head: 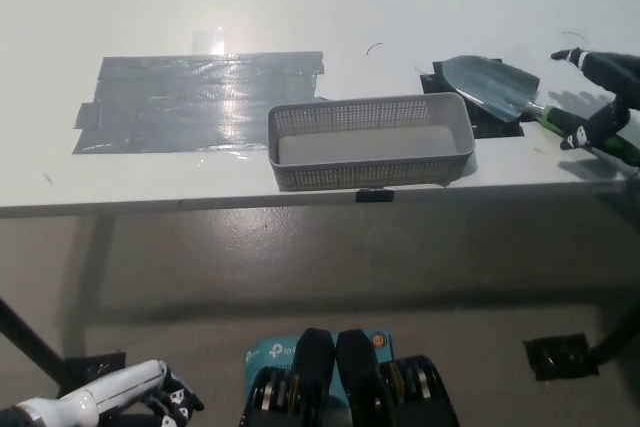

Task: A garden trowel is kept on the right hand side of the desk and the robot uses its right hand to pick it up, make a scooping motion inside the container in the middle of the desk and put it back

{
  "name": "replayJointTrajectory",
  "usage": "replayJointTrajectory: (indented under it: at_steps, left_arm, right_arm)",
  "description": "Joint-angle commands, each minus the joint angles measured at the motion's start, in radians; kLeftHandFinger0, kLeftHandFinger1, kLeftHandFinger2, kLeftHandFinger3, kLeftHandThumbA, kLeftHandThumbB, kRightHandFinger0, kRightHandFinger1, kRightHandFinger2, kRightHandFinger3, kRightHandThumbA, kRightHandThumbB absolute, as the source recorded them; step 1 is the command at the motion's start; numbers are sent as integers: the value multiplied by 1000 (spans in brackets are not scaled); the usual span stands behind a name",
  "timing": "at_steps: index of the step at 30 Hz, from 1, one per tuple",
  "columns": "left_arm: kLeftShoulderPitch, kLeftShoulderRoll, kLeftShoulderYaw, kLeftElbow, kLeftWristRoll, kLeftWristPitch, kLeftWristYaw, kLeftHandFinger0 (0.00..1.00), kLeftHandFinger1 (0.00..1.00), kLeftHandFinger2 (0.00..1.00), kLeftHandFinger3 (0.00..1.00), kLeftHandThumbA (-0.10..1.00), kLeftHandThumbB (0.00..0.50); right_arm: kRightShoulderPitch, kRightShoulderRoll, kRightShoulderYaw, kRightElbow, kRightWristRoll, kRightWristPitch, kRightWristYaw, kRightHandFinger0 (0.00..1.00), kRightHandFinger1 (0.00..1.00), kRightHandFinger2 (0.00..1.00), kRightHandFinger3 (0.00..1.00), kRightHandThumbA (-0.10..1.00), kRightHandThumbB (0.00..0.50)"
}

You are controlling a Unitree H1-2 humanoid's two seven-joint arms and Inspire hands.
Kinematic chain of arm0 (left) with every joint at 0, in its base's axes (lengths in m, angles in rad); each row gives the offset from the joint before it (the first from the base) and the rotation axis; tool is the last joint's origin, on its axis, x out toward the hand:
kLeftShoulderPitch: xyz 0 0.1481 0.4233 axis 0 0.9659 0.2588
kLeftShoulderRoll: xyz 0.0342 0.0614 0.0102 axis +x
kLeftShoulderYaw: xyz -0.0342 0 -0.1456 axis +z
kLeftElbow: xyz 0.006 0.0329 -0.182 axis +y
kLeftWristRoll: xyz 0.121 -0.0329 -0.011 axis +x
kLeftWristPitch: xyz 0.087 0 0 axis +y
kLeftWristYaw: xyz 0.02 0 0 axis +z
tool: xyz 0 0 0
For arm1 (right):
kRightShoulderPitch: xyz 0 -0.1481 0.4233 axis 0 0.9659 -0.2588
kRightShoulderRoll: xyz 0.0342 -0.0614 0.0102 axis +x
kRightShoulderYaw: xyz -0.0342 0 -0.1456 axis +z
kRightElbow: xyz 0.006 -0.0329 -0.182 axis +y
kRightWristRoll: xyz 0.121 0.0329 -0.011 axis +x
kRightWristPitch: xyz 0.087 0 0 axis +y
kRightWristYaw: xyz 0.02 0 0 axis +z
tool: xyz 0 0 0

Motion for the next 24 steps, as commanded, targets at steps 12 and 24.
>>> replayJointTrajectory:
  at_steps: [12,24]
  left_arm:
    - [18,20,18,-37,32,13,-8,763,694,743,786,1000,495]
    - [16,8,16,-19,16,13,6,771,687,750,774,1000,482]
  right_arm:
    - [638,31,-391,-805,192,69,-120,1000,1000,1000,1000,473,299]
    - [877,269,-336,-666,111,-26,-212,1000,1000,1000,1000,380,240]
